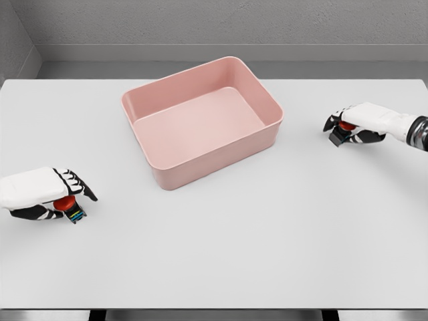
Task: Put the industrial switch in the basket with both arms
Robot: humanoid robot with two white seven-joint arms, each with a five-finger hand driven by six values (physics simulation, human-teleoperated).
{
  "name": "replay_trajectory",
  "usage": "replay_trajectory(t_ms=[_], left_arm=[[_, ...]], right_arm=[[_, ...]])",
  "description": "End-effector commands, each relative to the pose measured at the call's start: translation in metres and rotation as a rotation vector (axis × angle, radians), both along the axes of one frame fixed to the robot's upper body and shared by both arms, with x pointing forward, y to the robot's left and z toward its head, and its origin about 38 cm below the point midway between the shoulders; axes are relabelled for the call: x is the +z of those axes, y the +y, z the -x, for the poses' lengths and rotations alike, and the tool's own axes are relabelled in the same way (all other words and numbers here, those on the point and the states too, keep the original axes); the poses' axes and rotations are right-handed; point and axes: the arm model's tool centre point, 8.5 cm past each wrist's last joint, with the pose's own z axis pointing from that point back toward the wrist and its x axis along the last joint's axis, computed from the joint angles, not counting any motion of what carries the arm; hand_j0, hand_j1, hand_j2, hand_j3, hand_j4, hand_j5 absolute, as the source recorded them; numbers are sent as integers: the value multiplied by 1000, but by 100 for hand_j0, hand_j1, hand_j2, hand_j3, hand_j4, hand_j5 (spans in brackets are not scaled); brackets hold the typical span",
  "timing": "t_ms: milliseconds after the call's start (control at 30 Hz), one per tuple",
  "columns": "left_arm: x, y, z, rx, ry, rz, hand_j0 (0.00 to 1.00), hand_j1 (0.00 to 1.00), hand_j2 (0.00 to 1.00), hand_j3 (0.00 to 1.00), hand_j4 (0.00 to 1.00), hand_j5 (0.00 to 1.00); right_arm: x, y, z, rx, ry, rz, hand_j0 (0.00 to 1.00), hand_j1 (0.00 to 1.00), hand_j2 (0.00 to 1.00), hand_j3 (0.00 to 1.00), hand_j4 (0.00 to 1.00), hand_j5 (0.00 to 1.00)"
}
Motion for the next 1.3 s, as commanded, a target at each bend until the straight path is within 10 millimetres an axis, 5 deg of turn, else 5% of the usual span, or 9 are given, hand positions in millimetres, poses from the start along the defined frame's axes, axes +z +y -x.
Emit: replay_trajectory(t_ms=[0,533,1267], left_arm=[[1,-1,0,-2,1,5,75,75,75,75,75,75],[5,2,-2,5,-3,-2,52,52,52,52,52,52],[30,10,-12,45,-50,57,53,53,53,53,53,53]], right_arm=[[0,-1,0,0,1,4,49,49,49,49,49,49],[25,10,-7,36,-54,-7,46,46,46,46,46,46],[92,32,-1,140,-215,-30,44,44,44,44,44,44]])
